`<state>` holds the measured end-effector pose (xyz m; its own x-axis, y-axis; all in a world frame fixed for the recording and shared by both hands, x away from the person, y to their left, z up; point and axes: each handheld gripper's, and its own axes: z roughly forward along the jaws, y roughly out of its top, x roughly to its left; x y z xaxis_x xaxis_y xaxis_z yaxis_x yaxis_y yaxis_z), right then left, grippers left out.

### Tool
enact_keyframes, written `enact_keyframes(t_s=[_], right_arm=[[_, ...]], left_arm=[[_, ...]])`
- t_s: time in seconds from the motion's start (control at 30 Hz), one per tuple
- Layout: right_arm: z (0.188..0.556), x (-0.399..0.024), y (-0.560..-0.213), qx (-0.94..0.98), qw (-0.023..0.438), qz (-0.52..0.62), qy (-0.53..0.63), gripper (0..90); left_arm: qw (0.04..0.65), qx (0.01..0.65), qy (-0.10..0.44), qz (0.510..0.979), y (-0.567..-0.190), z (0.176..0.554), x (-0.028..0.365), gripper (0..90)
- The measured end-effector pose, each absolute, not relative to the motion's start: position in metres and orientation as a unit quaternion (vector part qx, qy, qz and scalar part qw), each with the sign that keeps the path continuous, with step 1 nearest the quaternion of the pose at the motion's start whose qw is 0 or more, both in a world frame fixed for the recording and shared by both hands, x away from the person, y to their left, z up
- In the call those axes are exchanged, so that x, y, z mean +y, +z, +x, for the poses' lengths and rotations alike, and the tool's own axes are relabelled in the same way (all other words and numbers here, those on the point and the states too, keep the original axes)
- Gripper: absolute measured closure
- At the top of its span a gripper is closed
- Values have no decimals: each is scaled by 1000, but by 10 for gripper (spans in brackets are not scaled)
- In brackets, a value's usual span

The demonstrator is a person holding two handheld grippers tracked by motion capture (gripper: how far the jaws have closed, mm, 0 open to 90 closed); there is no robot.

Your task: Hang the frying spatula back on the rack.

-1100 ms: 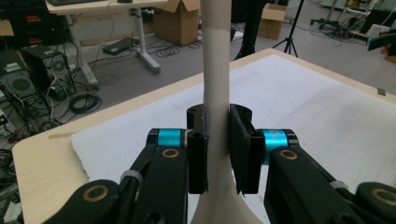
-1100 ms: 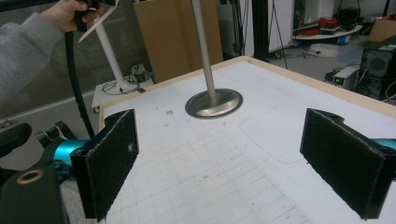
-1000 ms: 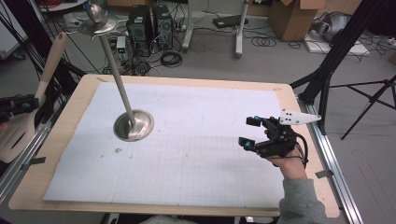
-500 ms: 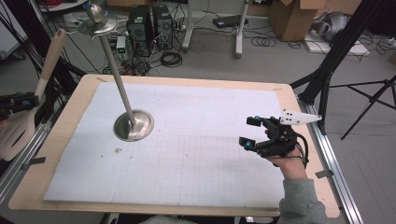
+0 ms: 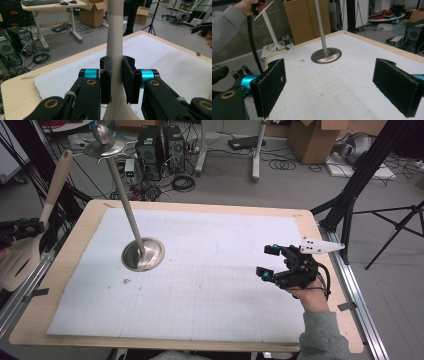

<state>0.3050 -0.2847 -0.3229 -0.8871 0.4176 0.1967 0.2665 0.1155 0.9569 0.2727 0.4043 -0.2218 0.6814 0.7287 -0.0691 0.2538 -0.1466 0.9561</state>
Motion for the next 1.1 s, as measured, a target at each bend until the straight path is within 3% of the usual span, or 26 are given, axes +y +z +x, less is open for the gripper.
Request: enact_keyframes(t_s=[1.1], right_arm=[[305, -285, -323, 745, 62, 229, 624, 106]], left_arm=[[571, 336, 187, 726, -231, 285, 396, 776]])
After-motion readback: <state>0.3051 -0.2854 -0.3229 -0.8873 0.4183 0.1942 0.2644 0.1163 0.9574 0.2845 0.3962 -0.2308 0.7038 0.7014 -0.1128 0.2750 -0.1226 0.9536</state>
